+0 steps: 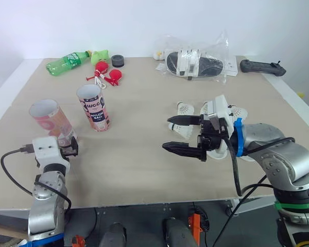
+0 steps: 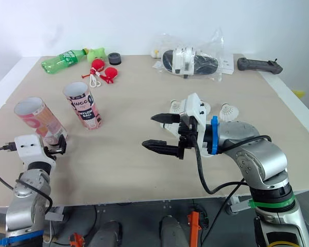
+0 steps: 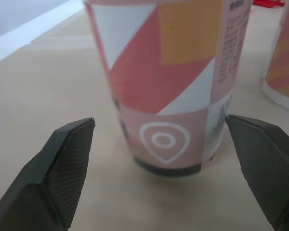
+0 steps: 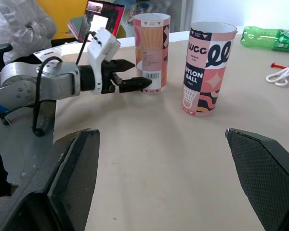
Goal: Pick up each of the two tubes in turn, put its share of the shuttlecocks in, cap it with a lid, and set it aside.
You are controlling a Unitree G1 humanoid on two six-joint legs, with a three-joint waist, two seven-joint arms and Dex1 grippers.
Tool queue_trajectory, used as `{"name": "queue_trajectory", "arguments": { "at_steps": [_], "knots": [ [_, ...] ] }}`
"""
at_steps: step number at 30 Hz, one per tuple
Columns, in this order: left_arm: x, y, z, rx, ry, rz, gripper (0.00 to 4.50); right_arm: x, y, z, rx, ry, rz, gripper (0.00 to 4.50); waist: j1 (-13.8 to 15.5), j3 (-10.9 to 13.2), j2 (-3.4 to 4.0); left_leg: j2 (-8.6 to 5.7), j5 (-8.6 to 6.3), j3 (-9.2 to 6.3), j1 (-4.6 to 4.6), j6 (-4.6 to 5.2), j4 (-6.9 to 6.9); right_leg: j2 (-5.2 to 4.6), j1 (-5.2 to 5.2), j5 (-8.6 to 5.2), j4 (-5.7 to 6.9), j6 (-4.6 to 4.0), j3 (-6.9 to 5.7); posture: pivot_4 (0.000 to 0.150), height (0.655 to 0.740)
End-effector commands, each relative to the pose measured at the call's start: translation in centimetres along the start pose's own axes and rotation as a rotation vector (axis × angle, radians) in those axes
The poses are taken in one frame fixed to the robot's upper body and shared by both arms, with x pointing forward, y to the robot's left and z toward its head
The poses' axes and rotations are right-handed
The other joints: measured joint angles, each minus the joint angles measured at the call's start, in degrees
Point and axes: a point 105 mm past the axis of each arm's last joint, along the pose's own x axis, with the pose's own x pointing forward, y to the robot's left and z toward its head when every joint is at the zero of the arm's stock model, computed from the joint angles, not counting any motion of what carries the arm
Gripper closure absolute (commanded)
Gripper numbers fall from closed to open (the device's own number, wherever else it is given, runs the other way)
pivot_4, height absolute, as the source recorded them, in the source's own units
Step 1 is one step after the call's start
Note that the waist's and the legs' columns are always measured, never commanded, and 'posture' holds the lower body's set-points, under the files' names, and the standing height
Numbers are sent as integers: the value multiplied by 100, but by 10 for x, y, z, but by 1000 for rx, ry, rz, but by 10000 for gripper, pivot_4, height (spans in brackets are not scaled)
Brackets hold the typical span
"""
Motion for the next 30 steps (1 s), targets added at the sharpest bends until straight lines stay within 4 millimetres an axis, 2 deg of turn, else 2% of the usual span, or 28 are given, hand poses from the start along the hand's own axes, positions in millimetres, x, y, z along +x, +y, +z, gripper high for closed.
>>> {"name": "queue_trajectory", "arguments": {
  "at_steps": [1, 11, 22, 23, 26, 30],
  "knots": [
    [8, 2, 6, 6, -17, 0, 0, 1, 1, 12, -51, -29, 0, 270, 0, 0, 0, 0, 0, 0, 0, 0, -2, 0, -1, 0, 0, 0, 0, 1500, 7400],
    [30, 5, 14, -3, -35, 12, 0, 2, 2, 13, -50, -29, -5, 270, 2, 1, -1, 0, 0, -2, -1, 0, -4, 1, -2, -1, 0, 1, -1, 1500, 7400],
    [34, 5, 13, -16, -40, 14, 0, 4, 2, 14, -45, -30, -9, 270, 2, 1, -1, 0, 0, -2, -2, 0, -4, 1, -2, -2, 0, 2, -1, 1500, 7400],
    [33, 5, 13, -16, -43, 16, 5153, 4, 2, 14, -45, -30, -9, 0, 2, 1, -1, 0, 0, -2, -2, 0, -4, 1, -2, -2, 0, 2, -1, 1500, 7400],
    [33, 5, 16, -32, -59, 16, 13542, 4, 3, 14, -44, -29, -8, 0, 2, 1, -1, 0, 0, -2, -2, 0, -4, 1, -2, -2, 0, 2, 0, 1500, 7400],
    [30, 5, 13, -36, -47, 11, 13542, 4, 3, 13, -39, -26, -5, 0, 2, 1, -1, 0, 0, -2, -2, 0, -4, 1, -2, -2, -1, 2, -1, 1500, 7400]
  ]
}}
